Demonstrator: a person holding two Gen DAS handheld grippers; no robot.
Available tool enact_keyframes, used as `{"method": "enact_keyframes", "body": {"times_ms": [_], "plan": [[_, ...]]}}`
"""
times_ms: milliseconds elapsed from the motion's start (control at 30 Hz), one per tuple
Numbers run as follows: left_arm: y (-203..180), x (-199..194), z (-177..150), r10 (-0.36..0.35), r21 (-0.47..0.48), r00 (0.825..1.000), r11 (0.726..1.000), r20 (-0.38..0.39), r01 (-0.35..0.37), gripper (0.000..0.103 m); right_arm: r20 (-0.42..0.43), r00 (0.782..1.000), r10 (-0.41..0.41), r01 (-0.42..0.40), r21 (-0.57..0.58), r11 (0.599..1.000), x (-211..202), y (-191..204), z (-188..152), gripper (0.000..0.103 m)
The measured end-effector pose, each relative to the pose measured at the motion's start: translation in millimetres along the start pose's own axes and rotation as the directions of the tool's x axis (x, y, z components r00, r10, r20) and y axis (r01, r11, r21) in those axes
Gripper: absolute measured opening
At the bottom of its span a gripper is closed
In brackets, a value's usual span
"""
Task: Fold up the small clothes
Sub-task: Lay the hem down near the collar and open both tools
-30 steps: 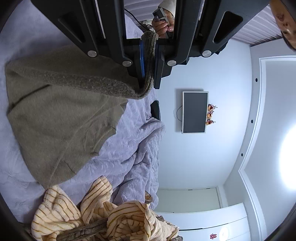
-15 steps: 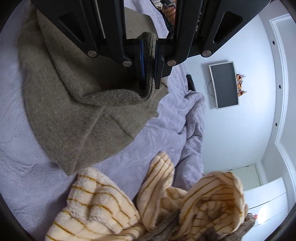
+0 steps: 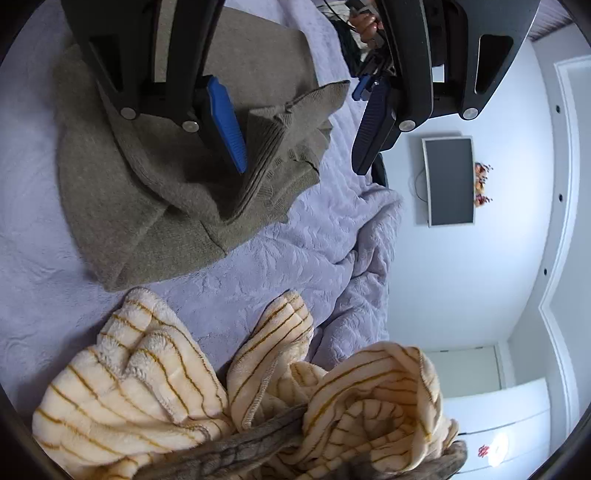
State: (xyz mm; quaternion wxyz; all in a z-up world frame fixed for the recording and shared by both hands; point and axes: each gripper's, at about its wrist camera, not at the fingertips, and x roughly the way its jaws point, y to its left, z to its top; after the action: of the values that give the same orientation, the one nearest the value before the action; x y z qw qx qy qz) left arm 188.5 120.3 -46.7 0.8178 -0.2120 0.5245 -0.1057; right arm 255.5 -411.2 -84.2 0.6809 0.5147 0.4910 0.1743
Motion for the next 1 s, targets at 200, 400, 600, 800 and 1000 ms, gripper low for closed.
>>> {"method": "enact_keyframes", "body": {"times_ms": [200, 400, 600, 800, 1000], "plan": [[1.2, 36.0, -63.7, 0.056, 0.068, 0.978, 0.997, -0.203, -0.043, 0.023, -0.043, 0.979, -0.200, 0.192, -0.138, 0.972, -12.9, -11.8, -49.4, 0.020], [-21.5, 63.6, -44.5, 0.024, 0.056, 0.988, 0.998, -0.150, -0.016, 0.023, -0.096, 0.948, -0.305, 0.269, -0.274, 0.923, 26.1, -7.2, -54.9, 0.020], [-40.8, 82.8, 5.6, 0.077, 0.023, 0.997, 0.997, -0.020, -0.077, 0.023, -0.008, 0.959, -0.284, 0.270, -0.286, 0.919, 62.4, 15.5, -20.1, 0.020], [-30.0, 61.5, 28.9, 0.111, -0.055, 0.992, 0.993, 0.066, -0.108, 0.023, 0.115, 0.953, -0.279, 0.297, -0.193, 0.935, 44.7, 21.4, 0.2, 0.040], [-35.5, 52.1, 6.5, 0.238, 0.079, 0.971, 0.968, 0.023, -0.239, 0.023, 0.103, 0.934, -0.343, 0.359, -0.262, 0.896, 11.0, 27.2, -25.7, 0.040]]}}
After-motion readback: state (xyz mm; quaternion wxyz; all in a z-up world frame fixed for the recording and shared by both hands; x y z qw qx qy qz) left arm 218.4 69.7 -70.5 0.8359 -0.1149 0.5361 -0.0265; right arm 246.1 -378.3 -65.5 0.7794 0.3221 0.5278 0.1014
